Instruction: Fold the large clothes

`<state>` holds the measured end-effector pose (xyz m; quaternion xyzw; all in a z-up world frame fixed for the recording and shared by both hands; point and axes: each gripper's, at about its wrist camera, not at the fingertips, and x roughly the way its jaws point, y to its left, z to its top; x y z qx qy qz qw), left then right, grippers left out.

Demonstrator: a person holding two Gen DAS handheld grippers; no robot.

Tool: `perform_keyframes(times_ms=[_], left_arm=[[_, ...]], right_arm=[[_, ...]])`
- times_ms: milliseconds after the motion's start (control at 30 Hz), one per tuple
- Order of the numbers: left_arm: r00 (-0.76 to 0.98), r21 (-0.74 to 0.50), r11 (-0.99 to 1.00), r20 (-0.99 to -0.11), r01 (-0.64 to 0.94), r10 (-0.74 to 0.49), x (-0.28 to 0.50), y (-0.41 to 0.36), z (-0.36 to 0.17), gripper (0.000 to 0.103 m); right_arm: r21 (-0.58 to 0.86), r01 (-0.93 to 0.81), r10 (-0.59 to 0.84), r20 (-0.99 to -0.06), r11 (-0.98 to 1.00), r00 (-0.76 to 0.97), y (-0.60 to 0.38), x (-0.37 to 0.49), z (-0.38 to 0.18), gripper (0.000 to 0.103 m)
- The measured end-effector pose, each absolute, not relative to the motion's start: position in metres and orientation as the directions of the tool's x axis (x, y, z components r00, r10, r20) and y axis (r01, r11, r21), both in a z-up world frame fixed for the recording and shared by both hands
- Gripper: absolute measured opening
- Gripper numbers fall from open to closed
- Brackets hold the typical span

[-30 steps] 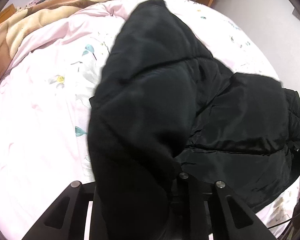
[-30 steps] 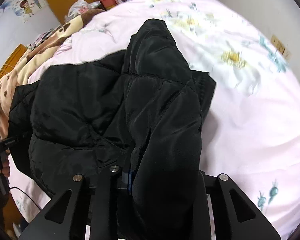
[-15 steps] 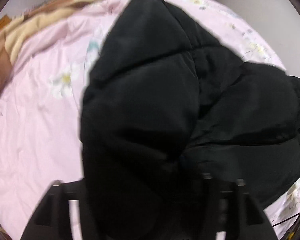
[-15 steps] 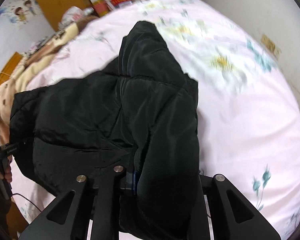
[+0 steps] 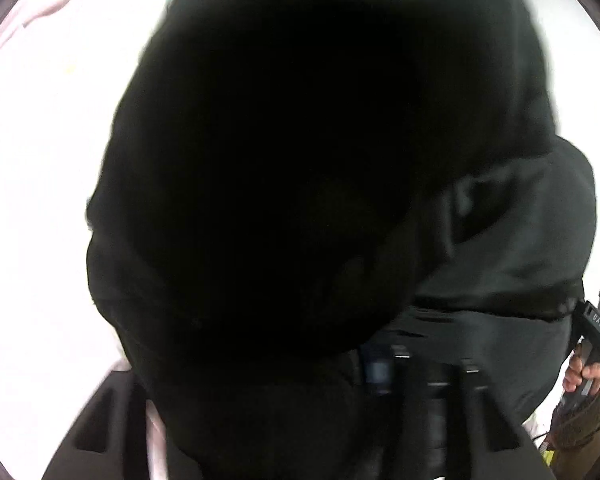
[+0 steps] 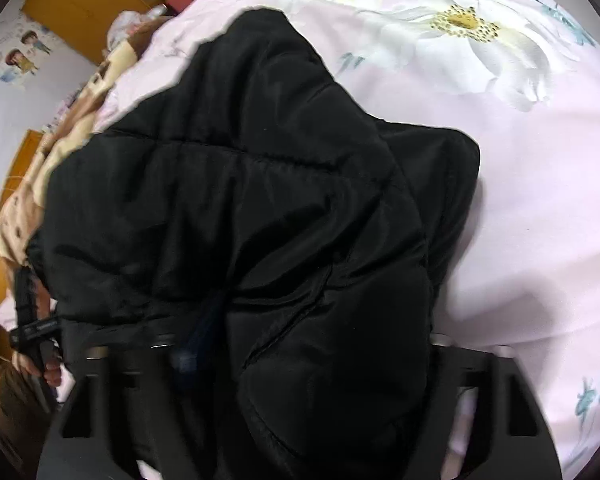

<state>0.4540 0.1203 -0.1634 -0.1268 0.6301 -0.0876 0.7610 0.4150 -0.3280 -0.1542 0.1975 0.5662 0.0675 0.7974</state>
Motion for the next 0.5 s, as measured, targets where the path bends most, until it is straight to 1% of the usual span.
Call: perform_keyframes(times_ms=[33,67,100,133,233,333,400,467,500], left_arm=[[0.202,-0.288,0.958,-0.939,-0.016,-0.279,0.452,0.118,-0.156,0.032],[0.229,-0.286,0.958,-0.934,-0.012,-0.276,0.449,0.118,-0.146,0.028],[0.251,-0.293,0.956,-0.926,-0.01,-0.281,0.445,0.119,-0.137,0.027],[0.278,-0.295,0.955,-0.918,-0.003,-0.283,0.44,0.12,-0.126,0.026],[0.348,-0.345,0.938,-0.878,0.015,-0.329,0.429,0.129,-0.091,0.023],[0.398,-0.389,0.92,-0.838,0.043,-0.373,0.422,0.139,-0.057,0.023],[0.44,-0.393,0.918,-0.815,0.056,-0.376,0.426,0.153,-0.035,0.023],[0.476,-0.384,0.92,-0.797,0.076,-0.371,0.422,0.17,-0.016,0.023],[0.497,-0.382,0.921,-0.786,0.078,-0.368,0.409,0.176,-0.005,0.023]], right_arm=[[0.366,0.106,0.31,-0.884,0.925,0.35,-0.324,0.413,-0.149,0.038],[0.335,0.089,0.284,-0.89,0.938,0.357,-0.317,0.41,-0.14,0.034],[0.321,0.078,0.272,-0.89,0.944,0.366,-0.313,0.41,-0.132,0.028],[0.316,0.072,0.267,-0.886,0.946,0.379,-0.31,0.407,-0.125,0.025],[0.335,0.054,0.282,-0.86,0.941,0.426,-0.302,0.399,-0.1,0.019],[0.408,0.016,0.348,-0.799,0.913,0.491,-0.304,0.372,-0.065,0.014],[0.455,-0.016,0.395,-0.756,0.891,0.522,-0.29,0.367,-0.044,0.013],[0.458,-0.069,0.418,-0.728,0.886,0.543,-0.274,0.361,-0.023,0.013],[0.499,-0.113,0.475,-0.695,0.859,0.54,-0.264,0.358,-0.015,0.011]])
